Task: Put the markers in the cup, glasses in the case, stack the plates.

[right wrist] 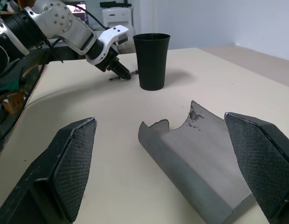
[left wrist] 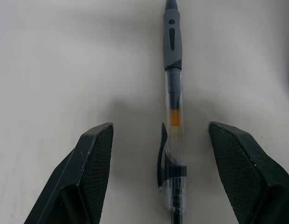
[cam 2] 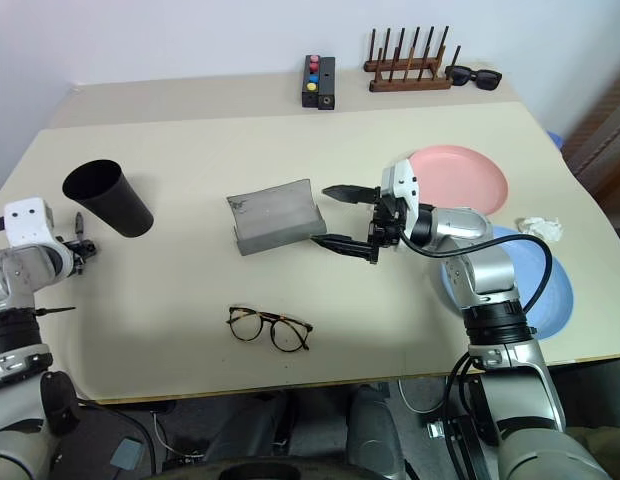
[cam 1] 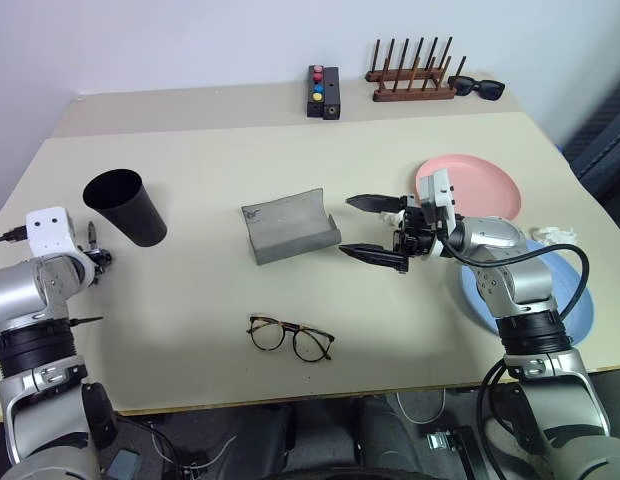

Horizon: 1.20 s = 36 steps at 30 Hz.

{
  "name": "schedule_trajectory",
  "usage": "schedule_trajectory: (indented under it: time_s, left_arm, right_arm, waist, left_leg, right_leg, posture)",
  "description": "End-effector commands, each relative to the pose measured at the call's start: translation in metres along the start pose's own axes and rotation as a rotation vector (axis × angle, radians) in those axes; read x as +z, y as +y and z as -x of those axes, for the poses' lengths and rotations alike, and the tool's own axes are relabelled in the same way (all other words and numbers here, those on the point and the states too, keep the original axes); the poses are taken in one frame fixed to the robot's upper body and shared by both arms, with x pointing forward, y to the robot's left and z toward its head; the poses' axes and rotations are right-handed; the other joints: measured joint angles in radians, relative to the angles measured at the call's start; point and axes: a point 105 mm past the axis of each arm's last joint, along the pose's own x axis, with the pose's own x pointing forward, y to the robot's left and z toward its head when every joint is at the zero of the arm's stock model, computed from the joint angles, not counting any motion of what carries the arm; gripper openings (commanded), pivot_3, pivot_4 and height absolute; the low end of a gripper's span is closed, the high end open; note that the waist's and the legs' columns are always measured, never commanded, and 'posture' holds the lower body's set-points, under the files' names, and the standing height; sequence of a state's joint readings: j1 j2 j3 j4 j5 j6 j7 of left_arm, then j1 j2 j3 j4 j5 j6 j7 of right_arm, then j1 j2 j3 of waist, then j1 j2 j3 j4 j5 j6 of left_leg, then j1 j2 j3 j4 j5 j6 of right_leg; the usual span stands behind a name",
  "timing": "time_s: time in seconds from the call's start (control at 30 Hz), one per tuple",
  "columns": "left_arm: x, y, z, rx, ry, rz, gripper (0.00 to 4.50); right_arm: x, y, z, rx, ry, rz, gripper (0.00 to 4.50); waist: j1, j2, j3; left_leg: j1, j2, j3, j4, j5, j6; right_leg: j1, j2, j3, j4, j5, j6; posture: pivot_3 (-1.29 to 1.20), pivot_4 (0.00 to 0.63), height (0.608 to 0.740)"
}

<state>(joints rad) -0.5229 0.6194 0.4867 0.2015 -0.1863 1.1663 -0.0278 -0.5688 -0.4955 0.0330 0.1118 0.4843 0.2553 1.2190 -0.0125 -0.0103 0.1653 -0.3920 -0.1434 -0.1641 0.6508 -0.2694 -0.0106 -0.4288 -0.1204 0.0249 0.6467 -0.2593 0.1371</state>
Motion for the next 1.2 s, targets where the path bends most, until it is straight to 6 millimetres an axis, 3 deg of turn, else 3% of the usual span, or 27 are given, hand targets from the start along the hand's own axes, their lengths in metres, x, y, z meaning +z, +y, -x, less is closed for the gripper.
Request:
schedule_trajectory:
  time_s: [0.03,0.53,0.63,0.8,1.2]
  left_arm:
    - [0.01,0.005,0.001,0.038,-0.03,0.012,3.28]
    - [0.022,-0.006,-0.004,0.048,-0.034,0.057,3.28]
    - [0.023,-0.007,-0.004,0.047,-0.032,0.059,2.5]
    - [0.02,-0.005,-0.004,0.053,-0.022,0.07,0.06]
    - [0.018,0.007,0.012,0.059,-0.039,0.061,0.06]
  right_arm:
    - [0.015,0.002,-0.003,0.009,-0.027,0.052,4.5]
    - [0.012,0.002,0.001,-0.003,-0.023,0.053,4.5]
    - [0.014,0.002,-0.001,-0.004,-0.025,0.054,4.5]
    - [0.016,0.003,-0.002,-0.006,-0.025,0.056,4.5]
    - [0.018,0.001,-0.002,-0.006,-0.027,0.056,4.5]
  waist:
    - [0.0,0.0,0.0]
    - [0.0,0.0,0.0]
    - [-0.001,0.0,0.0]
    - [-0.001,0.0,0.0]
    - [-0.002,0.0,0.0]
  left_leg:
    - [0.0,0.0,0.0,0.0,0.0,0.0]
    - [0.0,0.0,0.0,0.001,0.0,0.0]
    - [0.0,0.0,0.0,0.001,0.0,0.0]
    - [0.0,0.0,0.0,0.0,0.0,0.0]
    - [0.0,0.0,0.0,0.0,0.0,0.0]
  right_leg:
    - [0.0,0.0,0.0,0.0,0.0,0.0]
    - [0.0,0.0,0.0,0.0,0.0,0.0]
    - [0.0,0.0,0.0,0.0,0.0,0.0]
    - [0.0,0.0,0.0,0.0,0.0,0.0]
    - [0.0,0.0,0.0,0.0,0.0,0.0]
  posture:
    - [0.0,0.15,0.74]
    - [0.0,0.15,0.74]
    - [0.0,0.15,0.74]
    - [0.0,0.15,0.74]
    - [0.0,0.15,0.74]
